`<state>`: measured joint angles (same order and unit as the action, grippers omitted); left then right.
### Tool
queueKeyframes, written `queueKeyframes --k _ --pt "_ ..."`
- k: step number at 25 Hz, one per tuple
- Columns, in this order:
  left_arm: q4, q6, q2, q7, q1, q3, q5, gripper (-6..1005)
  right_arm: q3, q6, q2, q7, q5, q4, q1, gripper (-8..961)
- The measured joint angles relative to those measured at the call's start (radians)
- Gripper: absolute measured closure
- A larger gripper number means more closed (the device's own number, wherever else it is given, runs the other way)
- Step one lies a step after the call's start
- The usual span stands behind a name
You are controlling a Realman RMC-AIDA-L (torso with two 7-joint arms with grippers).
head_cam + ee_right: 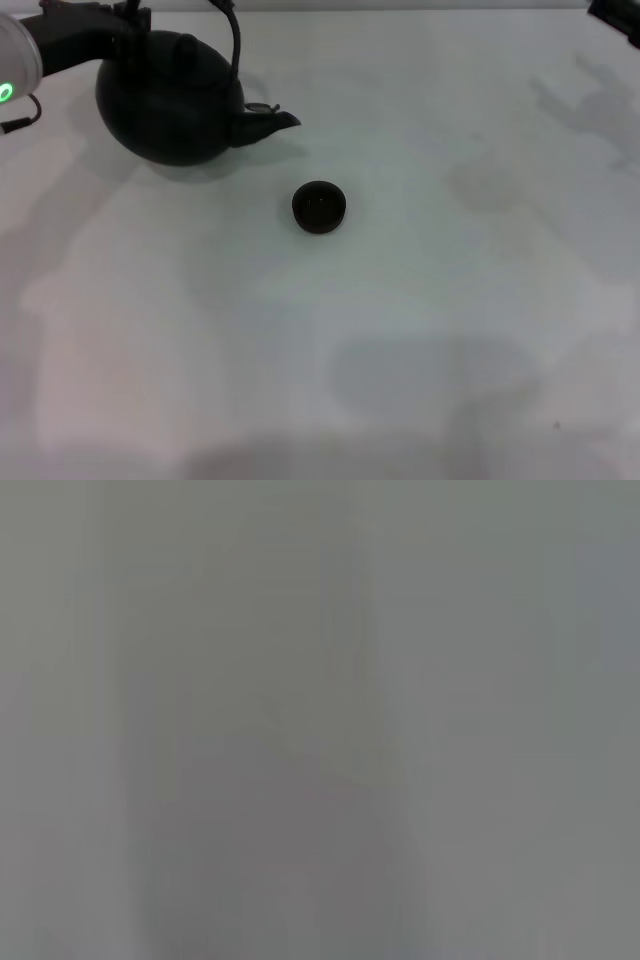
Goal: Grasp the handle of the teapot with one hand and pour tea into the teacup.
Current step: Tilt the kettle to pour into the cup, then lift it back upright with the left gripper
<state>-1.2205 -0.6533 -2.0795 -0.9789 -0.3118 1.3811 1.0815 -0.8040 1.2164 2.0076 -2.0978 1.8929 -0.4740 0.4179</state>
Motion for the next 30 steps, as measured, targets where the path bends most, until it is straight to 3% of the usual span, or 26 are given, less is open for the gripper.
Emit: queueKeyframes --k 9,13,30 --pt "-0.147 -0.016 0.001 0.226 0.054 0.106 -0.268 838 0.029 0.016 -0.006 0.088 0.04 -0.105 -0.023 96" --pt "-0.183 -0.049 0.003 0.266 0.063 0.115 -0.305 838 0.056 0.018 -0.007 0.104 0.04 -0.11 -0.022 97" --pt "-0.263 -0.134 0.002 0.456 0.014 0.211 -0.536 838 0.063 -0.021 -0.018 0.143 0.036 -0.118 -0.017 96"
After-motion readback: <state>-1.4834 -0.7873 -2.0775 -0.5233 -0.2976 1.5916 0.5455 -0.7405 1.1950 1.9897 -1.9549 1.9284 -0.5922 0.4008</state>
